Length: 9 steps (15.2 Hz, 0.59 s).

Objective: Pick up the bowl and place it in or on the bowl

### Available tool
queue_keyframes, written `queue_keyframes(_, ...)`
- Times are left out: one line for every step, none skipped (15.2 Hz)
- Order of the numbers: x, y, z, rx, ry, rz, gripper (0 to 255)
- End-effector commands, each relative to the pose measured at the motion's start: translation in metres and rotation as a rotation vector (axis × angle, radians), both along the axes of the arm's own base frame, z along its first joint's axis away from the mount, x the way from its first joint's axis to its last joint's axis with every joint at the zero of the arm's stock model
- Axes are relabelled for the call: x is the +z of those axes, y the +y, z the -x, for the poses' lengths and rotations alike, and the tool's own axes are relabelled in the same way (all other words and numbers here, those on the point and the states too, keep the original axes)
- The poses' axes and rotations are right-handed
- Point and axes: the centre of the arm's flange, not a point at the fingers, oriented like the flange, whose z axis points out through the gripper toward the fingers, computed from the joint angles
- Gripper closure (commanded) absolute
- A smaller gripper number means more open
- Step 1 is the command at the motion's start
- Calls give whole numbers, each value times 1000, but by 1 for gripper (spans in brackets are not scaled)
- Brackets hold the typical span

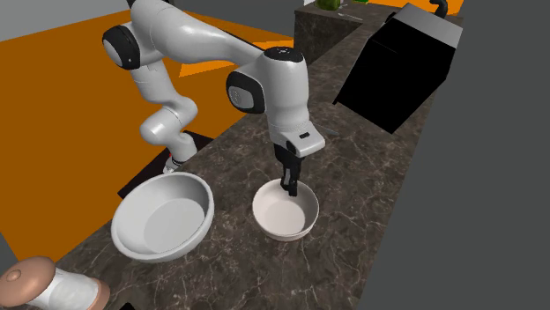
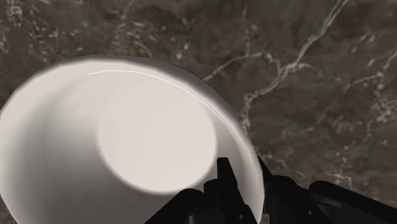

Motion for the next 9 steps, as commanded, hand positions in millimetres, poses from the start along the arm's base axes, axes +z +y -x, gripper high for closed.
queue_keyframes(0,0,0,0,-1,0,255)
queue_keyframes(0,0,0,0,-1,0,255)
queue_keyframes(0,0,0,0,-1,0,255)
queue_keyframes(5,0,0,0,-1,0,255)
queue_keyframes(11,0,0,0,-1,0,255)
queue_keyframes(16,0,0,0,-1,0,255)
queue_keyframes(21,0,0,0,-1,0,255)
queue_keyframes(27,0,0,0,-1,0,255)
queue_keyframes(32,0,0,0,-1,0,255)
